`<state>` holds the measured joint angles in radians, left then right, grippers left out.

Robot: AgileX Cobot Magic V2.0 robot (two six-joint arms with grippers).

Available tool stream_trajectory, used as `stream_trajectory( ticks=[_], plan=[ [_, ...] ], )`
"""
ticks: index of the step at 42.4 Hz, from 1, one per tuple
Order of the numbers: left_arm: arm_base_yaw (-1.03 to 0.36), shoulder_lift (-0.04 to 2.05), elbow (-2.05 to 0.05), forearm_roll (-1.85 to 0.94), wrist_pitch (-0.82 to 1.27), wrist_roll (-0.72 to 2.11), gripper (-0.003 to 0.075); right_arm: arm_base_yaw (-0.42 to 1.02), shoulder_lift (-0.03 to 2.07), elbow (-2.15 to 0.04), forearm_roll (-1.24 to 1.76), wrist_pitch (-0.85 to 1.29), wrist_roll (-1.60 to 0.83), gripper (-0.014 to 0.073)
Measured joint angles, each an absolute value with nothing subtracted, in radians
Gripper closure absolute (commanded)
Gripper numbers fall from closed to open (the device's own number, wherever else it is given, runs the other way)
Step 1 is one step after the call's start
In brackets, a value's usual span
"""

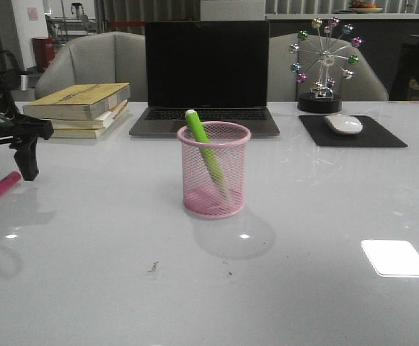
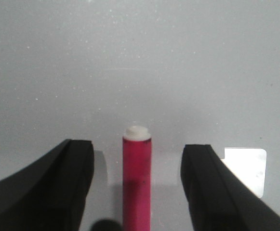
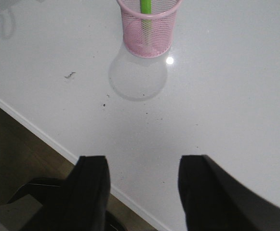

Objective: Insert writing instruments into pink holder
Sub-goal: 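Lower the left gripper onto the pink marker and close it, then lift the pink marker with the left gripper above the holder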

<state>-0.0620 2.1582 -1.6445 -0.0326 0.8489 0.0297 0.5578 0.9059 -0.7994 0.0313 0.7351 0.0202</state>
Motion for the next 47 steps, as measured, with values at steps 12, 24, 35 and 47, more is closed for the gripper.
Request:
stream_trajectory(
  ticks=[12, 24, 35, 47],
  plan=[
    [-0.062, 2.175, -1.646, -0.036, 0.883, 0.030, 0.0265, 0.558, 0.906, -0.799, 0.031, 0.735, 0.020, 0.0146],
    [-0.062, 2.175, -1.646, -0.036, 0.884, 0.030, 0.0468, 0.558, 0.906, -0.799, 0.031, 0.735, 0.020, 0.0146],
    [-0.062, 2.175, -1.646, -0.032, 0.887, 0.030, 0.0631, 0.558, 0.906, -0.799, 0.031, 0.735, 0.020, 0.0146],
    [-0.062, 2.056, -1.592, -0.057, 0.878, 0.059, 0.0629, 0.558, 0.906, -0.799, 0.031, 0.735, 0.020, 0.0146]
  ],
)
